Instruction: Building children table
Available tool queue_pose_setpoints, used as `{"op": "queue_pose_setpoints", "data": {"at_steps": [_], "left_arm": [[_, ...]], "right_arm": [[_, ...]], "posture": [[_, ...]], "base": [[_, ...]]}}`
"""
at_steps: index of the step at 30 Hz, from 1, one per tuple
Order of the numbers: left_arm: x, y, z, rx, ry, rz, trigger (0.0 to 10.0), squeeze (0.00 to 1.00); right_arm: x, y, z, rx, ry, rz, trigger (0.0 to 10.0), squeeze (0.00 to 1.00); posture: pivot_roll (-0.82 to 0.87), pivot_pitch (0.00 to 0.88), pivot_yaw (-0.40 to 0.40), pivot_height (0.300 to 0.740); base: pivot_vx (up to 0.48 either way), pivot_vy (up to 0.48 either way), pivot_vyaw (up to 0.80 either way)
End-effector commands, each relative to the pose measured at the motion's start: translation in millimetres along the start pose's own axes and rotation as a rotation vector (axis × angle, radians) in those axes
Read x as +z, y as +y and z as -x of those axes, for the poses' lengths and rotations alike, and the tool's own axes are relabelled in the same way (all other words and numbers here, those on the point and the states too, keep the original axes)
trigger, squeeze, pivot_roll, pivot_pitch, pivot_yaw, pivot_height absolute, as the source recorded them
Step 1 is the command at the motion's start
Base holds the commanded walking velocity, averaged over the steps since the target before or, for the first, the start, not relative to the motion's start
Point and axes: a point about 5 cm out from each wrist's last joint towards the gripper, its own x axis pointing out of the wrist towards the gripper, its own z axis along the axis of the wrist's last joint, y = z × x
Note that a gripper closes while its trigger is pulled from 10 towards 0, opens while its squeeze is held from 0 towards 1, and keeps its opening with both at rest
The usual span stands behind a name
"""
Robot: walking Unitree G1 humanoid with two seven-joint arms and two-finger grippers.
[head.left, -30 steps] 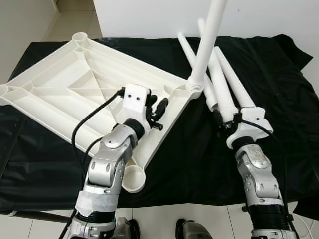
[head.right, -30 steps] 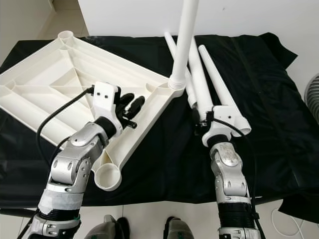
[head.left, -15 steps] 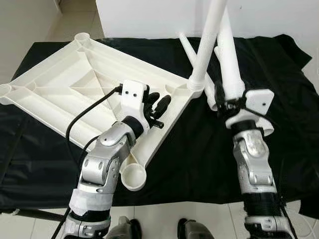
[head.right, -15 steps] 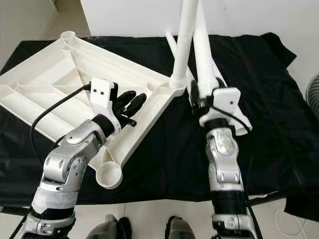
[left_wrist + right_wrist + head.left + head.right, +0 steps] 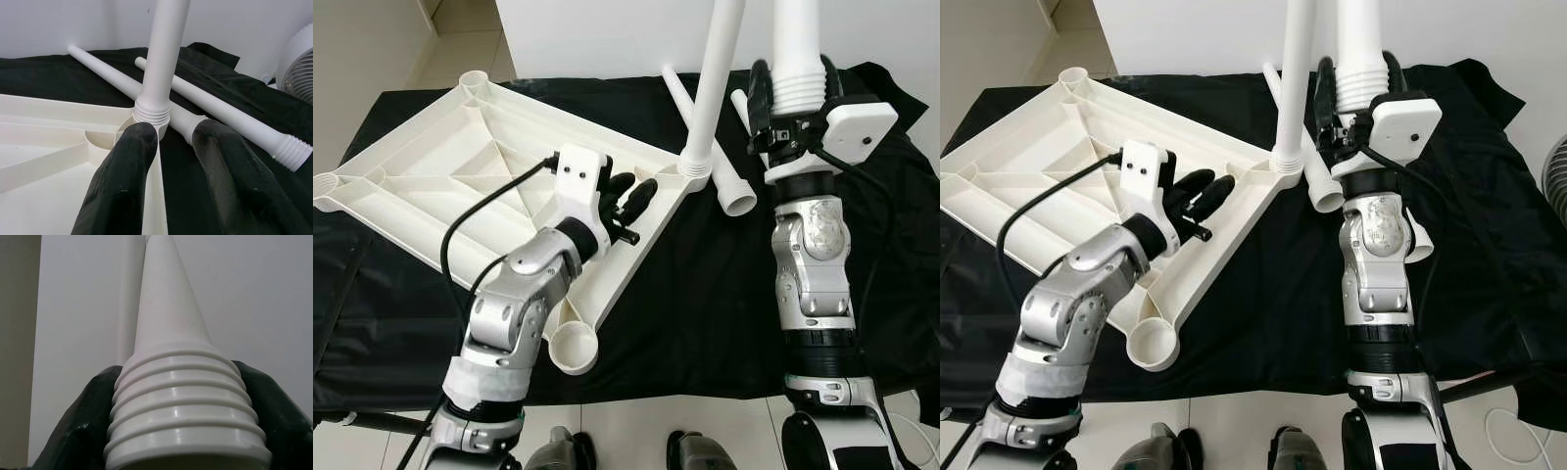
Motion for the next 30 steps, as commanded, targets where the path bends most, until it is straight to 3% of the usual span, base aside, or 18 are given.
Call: {"op": "queue_pose_setpoints", "data": {"at_steps": [1,8,14,24,29,30], "left_arm": [[-4,-5.0,0.4,-0.137,0.021,0.018,10.0,0.00],[-4,-2.6,0.2,-0.134,0.022,0.035,10.0,0.00],[-2,-0.5,0.0,-0.133,0.015,0.048,10.0,0.00],[8,14.1,-0.4,-0.106,-0.021,0.042,10.0,0.00],[24,26.9,-2.3,-0.098,-0.074,0.064,10.0,0.00],[29,30.6,-2.8,-0.106,-0.085,0.098,10.0,1.00]], "right_arm": [[18,18.2,-7.9,0.083,-0.107,0.002,10.0,0.00],[32,22.9,-19.1,0.112,-0.191,0.012,10.0,0.00],[27,27.6,-15.3,0.158,-0.179,0.022,10.0,0.00],[-4,29.6,12.5,0.214,-0.037,0.031,10.0,0.00],[-15,27.3,23.4,0.213,0.013,0.043,10.0,0.00],[-21,26.9,29.4,0.218,0.038,0.049,10.0,0.00]], "posture": [[-0.13,0.101,0.101,0.740],[-0.13,0.098,0.098,0.740],[-0.13,0.081,0.093,0.740],[-0.13,0.039,0.085,0.740],[-0.13,0.004,0.087,0.740],[-0.13,0.000,0.092,0.740]], "base": [[0.000,0.000,0.00],[0.000,0.000,0.00],[0.000,0.000,0.00],[0.000,0.000,0.00],[0.000,0.000,0.00],[0.000,0.000,0.00]]}}
